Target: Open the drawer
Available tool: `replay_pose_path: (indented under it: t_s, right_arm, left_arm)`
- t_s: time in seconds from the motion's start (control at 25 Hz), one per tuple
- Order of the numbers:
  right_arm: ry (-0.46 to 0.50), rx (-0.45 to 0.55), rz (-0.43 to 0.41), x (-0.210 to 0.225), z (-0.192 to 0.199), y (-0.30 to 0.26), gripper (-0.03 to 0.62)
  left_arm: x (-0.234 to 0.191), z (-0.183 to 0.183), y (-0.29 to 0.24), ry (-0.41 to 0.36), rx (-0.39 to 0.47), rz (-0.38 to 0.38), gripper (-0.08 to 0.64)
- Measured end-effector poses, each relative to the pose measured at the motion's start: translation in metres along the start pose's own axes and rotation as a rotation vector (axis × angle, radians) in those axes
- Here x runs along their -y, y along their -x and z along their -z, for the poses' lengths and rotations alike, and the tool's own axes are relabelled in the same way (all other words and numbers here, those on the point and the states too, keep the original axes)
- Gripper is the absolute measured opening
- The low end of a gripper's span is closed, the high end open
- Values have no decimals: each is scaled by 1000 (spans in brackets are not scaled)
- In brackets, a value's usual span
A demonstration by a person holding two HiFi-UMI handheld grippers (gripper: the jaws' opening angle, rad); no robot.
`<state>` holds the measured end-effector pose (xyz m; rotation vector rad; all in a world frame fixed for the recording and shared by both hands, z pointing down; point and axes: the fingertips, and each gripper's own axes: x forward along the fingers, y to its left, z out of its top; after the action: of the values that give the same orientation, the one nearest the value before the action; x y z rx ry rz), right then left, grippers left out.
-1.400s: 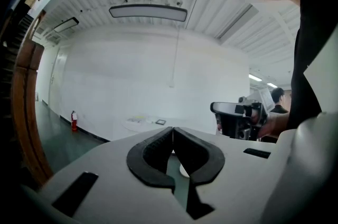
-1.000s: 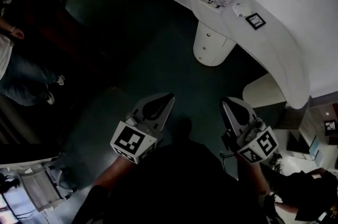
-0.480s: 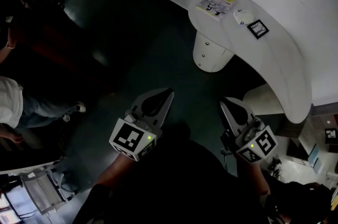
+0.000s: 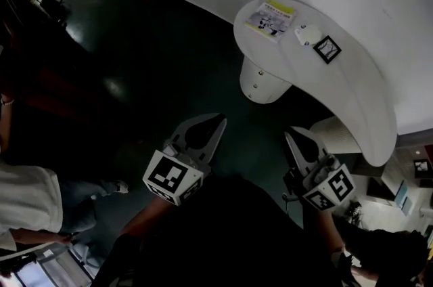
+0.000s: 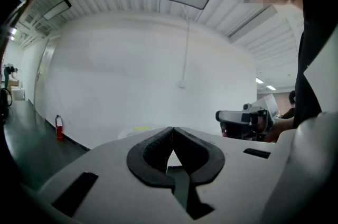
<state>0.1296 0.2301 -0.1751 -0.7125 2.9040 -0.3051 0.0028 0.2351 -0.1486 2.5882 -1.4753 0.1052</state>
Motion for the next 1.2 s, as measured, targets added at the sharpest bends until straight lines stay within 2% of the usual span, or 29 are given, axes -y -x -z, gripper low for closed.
replay_pose_path:
  t_s: [0.28, 0.52, 0.64, 0.84, 1.04, 1.2]
  right_arm:
    - [8, 7, 127, 28, -18, -74, 17]
    - [-5, 16, 220, 41, -12, -124, 17]
    - [-17, 8, 260, 52, -1, -134, 17]
    - [-79, -8, 303, 83, 26, -134, 17]
    - [-86, -42, 287, 125, 67, -130, 18]
    - [-72, -66, 269, 149, 122, -130, 18]
  left_arm:
    - [-82, -28, -36, -11, -39, 117, 14]
    - [-131, -30, -56, -45, -57, 232, 14]
    - [-145, -18, -71, -58, -87, 278, 14]
    - [-149, 1, -103, -34, -122, 311, 14]
    - [-144, 36, -141, -3, -147, 323, 14]
    - [-138, 81, -167, -23, -133, 347, 14]
